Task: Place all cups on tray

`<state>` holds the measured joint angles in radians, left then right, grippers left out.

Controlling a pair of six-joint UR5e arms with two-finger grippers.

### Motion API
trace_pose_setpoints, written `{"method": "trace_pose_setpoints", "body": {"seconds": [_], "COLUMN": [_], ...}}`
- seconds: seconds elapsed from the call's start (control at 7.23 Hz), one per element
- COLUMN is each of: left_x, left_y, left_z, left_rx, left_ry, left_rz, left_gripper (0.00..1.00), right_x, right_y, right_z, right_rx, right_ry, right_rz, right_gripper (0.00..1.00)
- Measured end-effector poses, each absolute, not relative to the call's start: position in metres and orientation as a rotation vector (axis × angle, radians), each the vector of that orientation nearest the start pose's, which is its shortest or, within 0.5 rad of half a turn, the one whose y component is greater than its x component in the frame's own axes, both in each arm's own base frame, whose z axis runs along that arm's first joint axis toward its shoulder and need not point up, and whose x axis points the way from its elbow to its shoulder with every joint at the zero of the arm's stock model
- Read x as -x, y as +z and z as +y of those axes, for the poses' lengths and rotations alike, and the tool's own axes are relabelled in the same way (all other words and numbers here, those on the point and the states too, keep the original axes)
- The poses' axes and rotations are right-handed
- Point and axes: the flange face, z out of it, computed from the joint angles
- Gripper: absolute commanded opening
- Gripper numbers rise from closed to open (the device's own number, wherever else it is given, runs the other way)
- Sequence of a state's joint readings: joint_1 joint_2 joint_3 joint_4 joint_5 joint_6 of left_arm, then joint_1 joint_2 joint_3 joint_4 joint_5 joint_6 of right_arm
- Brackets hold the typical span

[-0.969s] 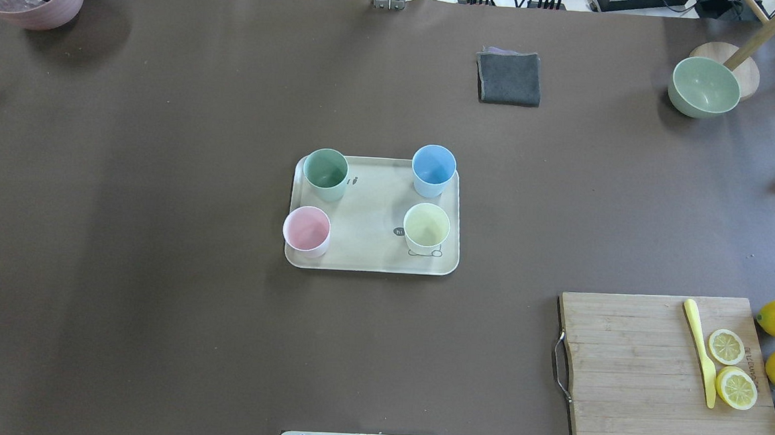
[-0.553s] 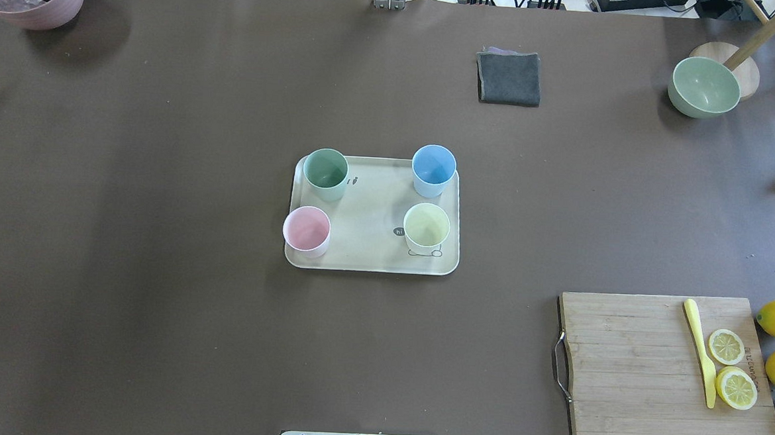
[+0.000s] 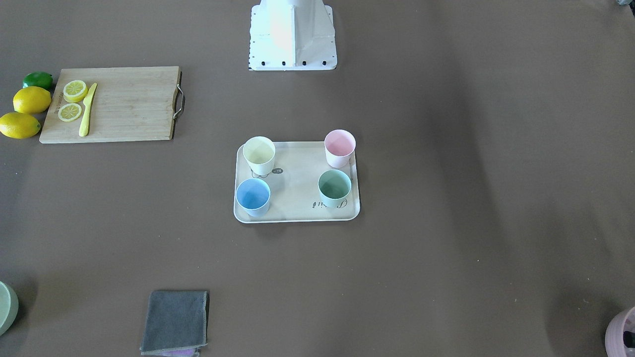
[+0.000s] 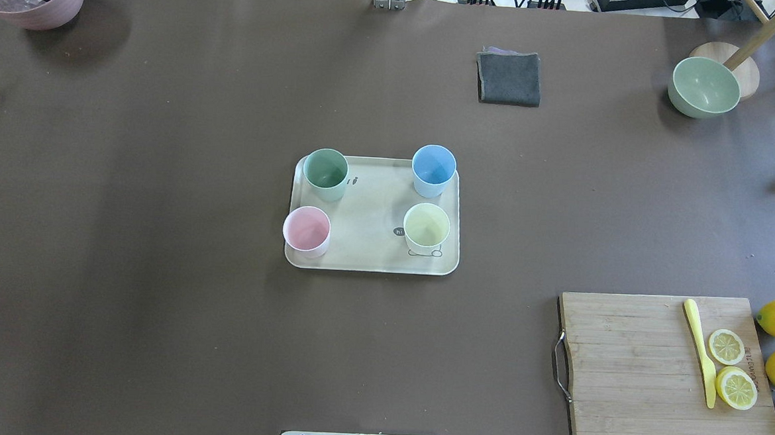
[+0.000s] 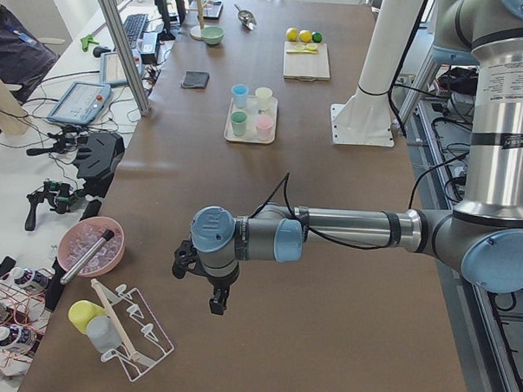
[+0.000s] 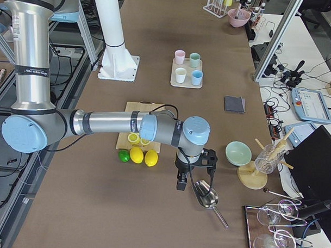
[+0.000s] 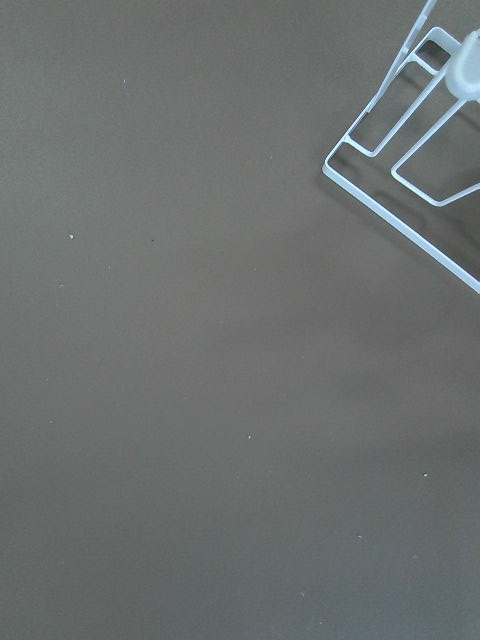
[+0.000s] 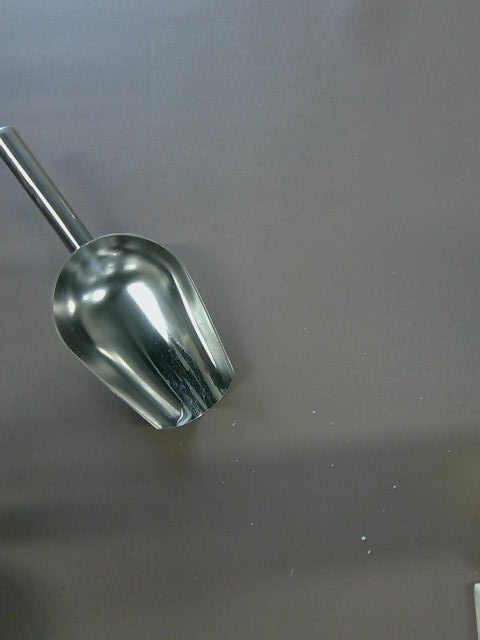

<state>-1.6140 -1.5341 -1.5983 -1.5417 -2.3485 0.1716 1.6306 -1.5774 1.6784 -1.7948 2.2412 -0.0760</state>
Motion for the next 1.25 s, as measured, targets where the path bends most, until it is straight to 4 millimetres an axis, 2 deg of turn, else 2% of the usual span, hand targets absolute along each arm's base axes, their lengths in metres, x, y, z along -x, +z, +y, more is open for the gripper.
{"method": "trace_pose_setpoints", "body": {"seconds": [1.25], "left_x": [0.0856], "left_y": [0.6628], "left_z": [-0.4652], "left_rx": [-0.055], "left_ry": [0.106], "left_rz": [0.777], "left_gripper": [0.98], "right_x": [-0.0995], "right_y": [0.6379], "right_z": [-0.4681], "right_rx": [0.072], "right_ry": [0.025], "right_rz": [-0.677], "right_gripper": [1.00]}}
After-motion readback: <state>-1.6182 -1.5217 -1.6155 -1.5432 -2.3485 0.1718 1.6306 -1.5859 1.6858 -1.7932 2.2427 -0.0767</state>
